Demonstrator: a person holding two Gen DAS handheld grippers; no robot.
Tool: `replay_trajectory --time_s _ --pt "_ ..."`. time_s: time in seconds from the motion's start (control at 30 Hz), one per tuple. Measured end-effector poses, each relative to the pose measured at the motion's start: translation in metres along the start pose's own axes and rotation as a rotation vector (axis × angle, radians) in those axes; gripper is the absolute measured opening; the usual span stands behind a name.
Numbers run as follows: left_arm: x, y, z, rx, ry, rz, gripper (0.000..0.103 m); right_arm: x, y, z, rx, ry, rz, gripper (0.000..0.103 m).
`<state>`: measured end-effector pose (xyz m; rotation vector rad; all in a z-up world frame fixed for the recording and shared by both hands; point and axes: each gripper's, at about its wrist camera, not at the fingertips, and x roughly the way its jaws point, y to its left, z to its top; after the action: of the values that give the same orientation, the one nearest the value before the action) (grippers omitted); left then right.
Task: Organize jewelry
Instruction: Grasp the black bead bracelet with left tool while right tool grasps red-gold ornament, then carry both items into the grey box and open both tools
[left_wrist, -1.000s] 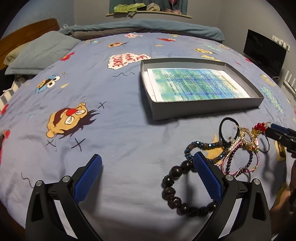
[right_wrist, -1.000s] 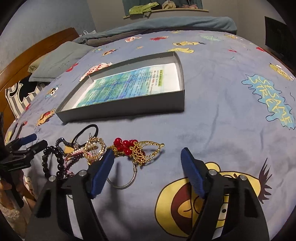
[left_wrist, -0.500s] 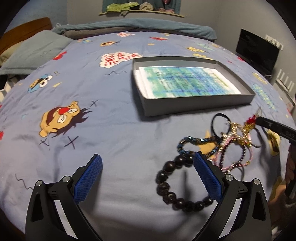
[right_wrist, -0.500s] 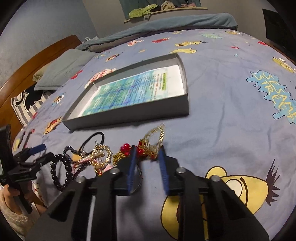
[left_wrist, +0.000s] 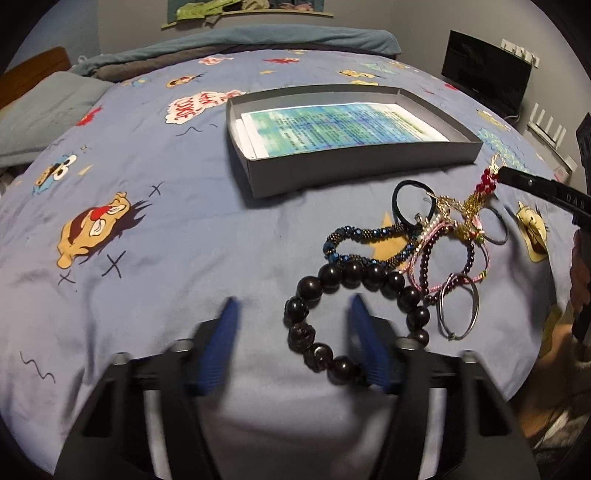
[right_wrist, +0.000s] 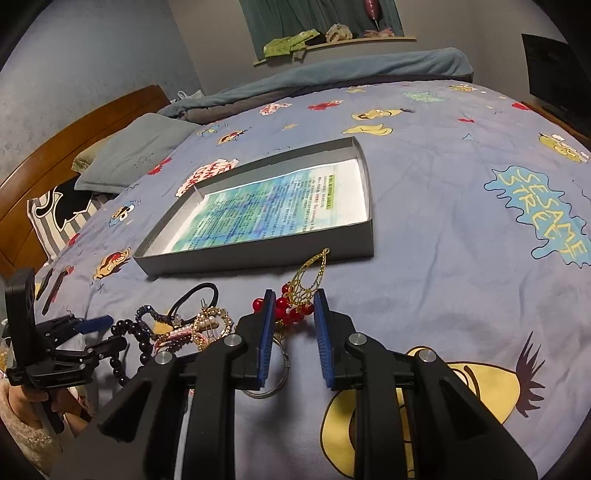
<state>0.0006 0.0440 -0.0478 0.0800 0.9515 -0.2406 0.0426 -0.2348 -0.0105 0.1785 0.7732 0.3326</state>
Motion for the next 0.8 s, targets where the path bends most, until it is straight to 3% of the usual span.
replay_trajectory --time_s 0.07,0.13,0.27,0.4,0.8 --pt "-0.001 -0.002 -0.001 0.021 0.003 0.001 0.044 -0.002 0.001 0.0 -0.008 -0.007 -0.005 0.009" --pt "0.001 -0.005 -0.001 0.041 0.015 0.0 0.033 -0.004 0.002 0.001 -0.009 -0.016 -0.008 0.008" --pt "0.009 -0.009 -0.005 0.076 0.046 0.035 0.029 -0.002 0.002 0.002 -0.018 -0.018 -0.01 0.009" --pt "0.007 -0.009 -0.005 0.075 0.033 0.034 0.015 -0.003 0.003 0.002 -0.016 -0.027 -0.004 0.008" --pt "-0.046 -0.023 0.019 0.099 -0.178 0.006 0.014 -0.028 0.023 0.013 -0.095 -0.146 -0.018 0.008"
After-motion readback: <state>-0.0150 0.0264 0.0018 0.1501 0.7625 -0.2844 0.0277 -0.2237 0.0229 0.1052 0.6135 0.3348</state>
